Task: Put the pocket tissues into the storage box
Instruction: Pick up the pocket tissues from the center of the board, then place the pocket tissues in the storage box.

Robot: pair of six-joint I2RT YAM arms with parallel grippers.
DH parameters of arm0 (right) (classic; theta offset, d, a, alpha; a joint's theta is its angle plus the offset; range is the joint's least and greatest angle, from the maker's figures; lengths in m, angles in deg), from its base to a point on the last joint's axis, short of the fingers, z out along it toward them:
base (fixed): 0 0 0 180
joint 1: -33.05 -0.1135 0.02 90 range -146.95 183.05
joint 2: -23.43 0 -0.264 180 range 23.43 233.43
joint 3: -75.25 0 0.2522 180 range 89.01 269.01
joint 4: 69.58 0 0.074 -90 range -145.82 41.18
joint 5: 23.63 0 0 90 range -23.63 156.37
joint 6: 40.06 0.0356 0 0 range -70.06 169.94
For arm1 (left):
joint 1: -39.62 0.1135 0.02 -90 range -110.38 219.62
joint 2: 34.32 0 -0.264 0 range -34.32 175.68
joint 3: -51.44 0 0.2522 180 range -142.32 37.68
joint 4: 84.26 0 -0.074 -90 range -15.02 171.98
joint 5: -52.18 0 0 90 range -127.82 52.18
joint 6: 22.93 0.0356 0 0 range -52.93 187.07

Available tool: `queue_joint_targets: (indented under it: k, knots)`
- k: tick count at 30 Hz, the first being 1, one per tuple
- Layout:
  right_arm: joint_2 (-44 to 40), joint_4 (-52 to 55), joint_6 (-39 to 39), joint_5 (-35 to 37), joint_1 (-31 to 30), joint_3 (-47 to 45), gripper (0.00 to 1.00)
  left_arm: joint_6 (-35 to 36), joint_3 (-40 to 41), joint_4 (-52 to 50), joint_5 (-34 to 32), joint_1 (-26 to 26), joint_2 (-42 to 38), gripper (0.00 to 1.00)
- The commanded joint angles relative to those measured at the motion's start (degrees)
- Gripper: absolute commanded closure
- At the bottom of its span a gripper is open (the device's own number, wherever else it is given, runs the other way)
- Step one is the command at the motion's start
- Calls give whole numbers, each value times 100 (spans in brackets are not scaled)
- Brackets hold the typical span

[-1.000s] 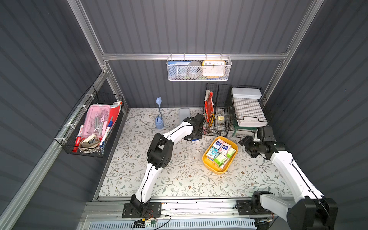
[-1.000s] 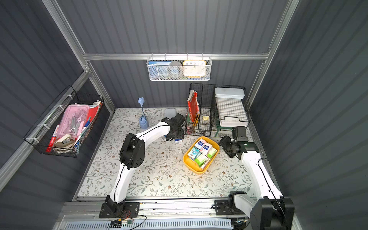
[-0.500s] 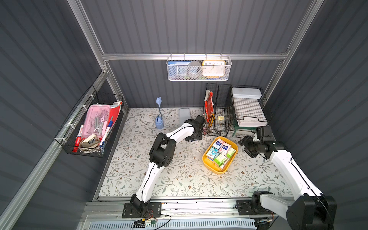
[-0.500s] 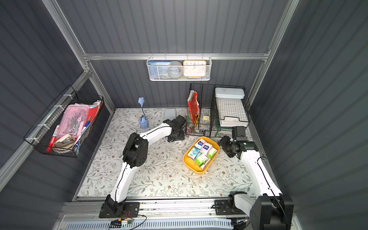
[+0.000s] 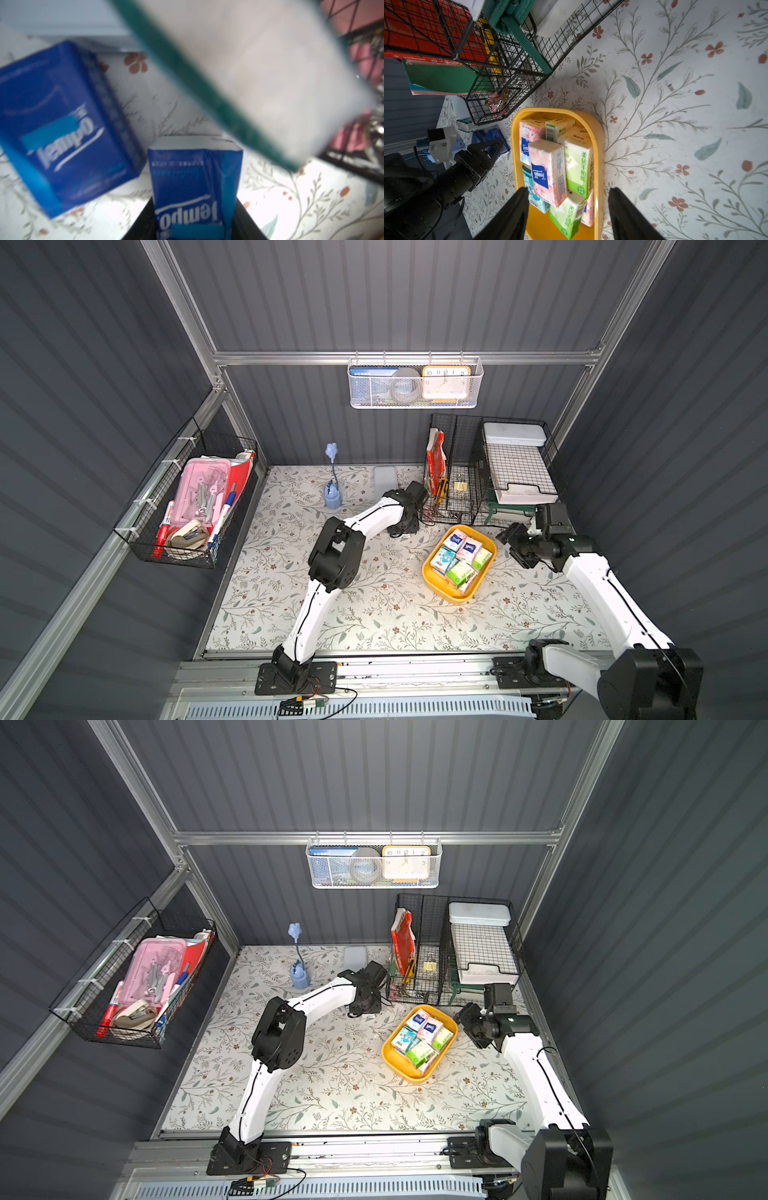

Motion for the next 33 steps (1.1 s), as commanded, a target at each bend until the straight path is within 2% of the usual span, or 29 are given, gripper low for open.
queue_joint_targets:
  k: [1,6,14,19,23,27,33]
  knots:
    - [-43,16,-36,-66,-24,17,35,395,332,10,127,-17,-649,54]
    - [-24,-49,59,-103,-58,-52,35,929,791,9,619,-111,-1272,54]
    - [-92,-129,210,-331,-175,-157,35,1514,684,-516,972,-735,-1752,54]
    - [-177,-103,237,-307,-196,-158,35,1549,662,-699,1112,-1301,-1903,54]
    - [-250,-61,255,-304,-214,-176,35,1405,1069,-400,1344,-1615,-2127,54]
    - [-309,-29,264,-300,-221,-185,36,1339,1327,-159,1497,-1832,-2192,54]
    - [-392,32,255,-271,-220,-167,35,1466,1621,108,1380,-1946,-2148,54]
